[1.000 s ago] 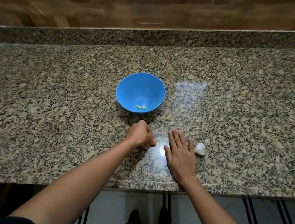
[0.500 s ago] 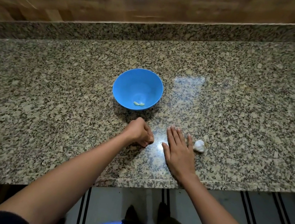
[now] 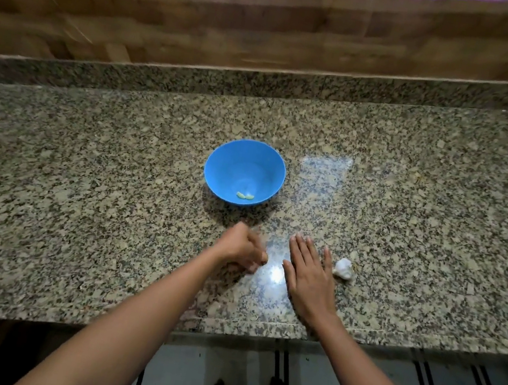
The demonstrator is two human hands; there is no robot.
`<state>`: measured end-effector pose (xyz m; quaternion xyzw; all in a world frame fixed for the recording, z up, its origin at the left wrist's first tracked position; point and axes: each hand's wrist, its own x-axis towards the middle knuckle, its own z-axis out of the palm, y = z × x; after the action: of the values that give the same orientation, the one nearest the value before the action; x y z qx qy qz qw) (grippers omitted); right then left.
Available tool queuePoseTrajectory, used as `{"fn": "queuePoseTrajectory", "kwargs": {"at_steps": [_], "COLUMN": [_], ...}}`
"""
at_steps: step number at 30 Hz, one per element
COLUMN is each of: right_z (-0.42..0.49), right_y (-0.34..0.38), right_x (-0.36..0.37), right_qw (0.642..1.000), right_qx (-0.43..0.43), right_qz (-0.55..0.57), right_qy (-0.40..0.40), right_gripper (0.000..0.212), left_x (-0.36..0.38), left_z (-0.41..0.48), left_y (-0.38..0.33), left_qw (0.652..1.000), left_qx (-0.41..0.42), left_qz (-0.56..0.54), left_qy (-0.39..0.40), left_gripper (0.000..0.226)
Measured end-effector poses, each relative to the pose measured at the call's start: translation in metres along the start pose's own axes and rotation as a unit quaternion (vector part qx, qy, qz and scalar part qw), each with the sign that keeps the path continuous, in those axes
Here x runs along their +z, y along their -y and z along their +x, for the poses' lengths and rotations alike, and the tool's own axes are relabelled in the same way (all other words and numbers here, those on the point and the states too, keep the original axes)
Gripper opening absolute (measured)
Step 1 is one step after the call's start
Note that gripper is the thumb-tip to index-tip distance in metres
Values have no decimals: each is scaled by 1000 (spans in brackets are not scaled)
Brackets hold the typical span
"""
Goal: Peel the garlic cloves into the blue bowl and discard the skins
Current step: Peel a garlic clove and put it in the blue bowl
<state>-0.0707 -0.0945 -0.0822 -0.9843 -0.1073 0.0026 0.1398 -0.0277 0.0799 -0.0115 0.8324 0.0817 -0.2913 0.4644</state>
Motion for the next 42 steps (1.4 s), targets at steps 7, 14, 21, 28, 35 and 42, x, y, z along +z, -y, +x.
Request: {"fn": "queuePoseTrajectory", "kwargs": {"at_steps": [7, 14, 21, 28, 35, 42], "right_z": [4, 17, 21, 21, 20, 23], "right_y": [25, 36, 29, 24, 28, 39], "right_x": [-23, -28, -33, -37, -45, -40], "right_qw": [952, 889, 869, 800, 742, 726], "right_qx": [-5, 112, 104, 121, 206, 295], "right_qz": [293, 441, 483, 584, 630, 615], "right_qy": [-85, -41, 8, 70, 98, 86], "right_gripper": [35, 16, 18, 21, 14, 18], "left_x": [8, 14, 10, 0, 9, 26], "left_z": [-19, -19, -15, -11, -16, -24], "left_y": [20, 17, 11, 13, 16, 26], "left_qw": [920, 918, 974, 980, 982, 915], "left_qx": [-34, 9, 105, 93, 130, 295], "left_qz": [-389, -396, -176, -173, -95, 193], "left_qy": [-28, -30, -101, -25, -94, -194], "left_gripper": [16, 14, 12, 18, 20, 28]}}
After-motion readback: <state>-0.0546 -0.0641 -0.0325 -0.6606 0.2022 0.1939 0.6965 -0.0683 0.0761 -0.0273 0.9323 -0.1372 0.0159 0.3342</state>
